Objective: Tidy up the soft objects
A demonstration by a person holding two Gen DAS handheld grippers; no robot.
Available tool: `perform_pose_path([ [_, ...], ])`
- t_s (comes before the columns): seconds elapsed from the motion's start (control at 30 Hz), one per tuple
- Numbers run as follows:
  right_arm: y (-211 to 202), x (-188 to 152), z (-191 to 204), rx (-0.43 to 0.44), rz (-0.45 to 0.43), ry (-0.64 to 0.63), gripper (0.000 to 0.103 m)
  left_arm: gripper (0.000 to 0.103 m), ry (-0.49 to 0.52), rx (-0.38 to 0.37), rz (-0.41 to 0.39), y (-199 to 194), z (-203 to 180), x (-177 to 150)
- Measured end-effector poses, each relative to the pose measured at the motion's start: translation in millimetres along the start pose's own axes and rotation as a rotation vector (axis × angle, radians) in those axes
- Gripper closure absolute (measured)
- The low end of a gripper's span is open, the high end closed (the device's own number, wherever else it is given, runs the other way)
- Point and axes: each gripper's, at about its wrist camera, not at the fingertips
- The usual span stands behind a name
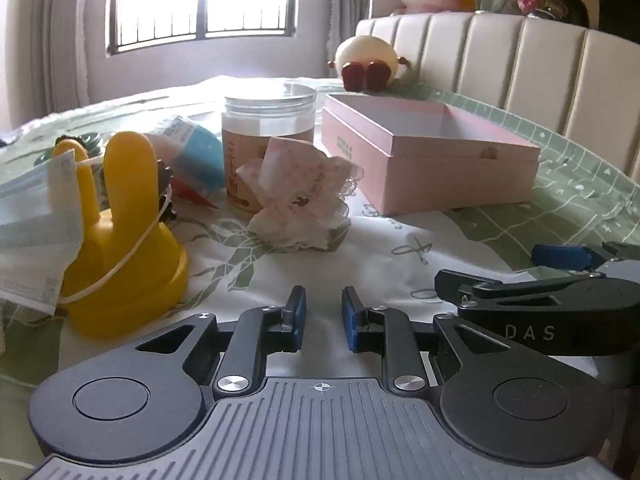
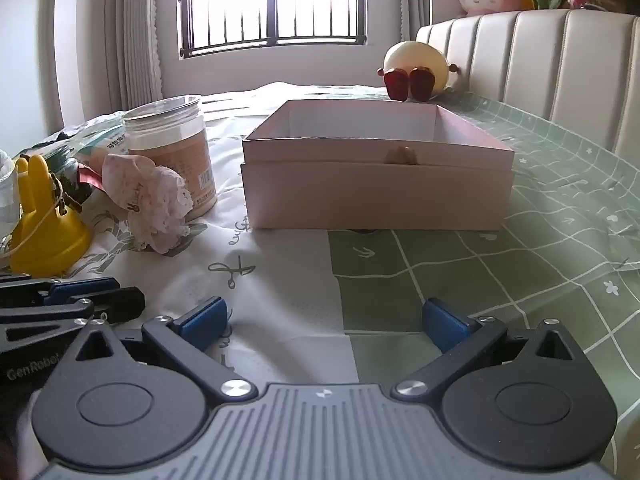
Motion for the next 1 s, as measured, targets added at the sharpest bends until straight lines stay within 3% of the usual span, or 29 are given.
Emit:
perform_pose_path([
  [0.1,0,0,0,-0.004,-0.009,-0.009,0.0,0.079,-0.022,-0.02,-0.003,2,13,2],
  [0.23,0,0,0,-0.005,-0.009,-0.009,0.0,0.079,0.03,0.016,-0.038,-3,2,-6],
  [1.0,-1,-1,1,-0.003,-0.008,-0.006,0.0,0.079,0.043,0.031,-0.025,-3,-6,-4],
])
Point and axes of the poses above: each gripper's, at about its wrist camera, not at the fingertips, and y roughly the way its jaws point, z to its left, x to its top, and after that the axes turned 1 degree about y, right-handed
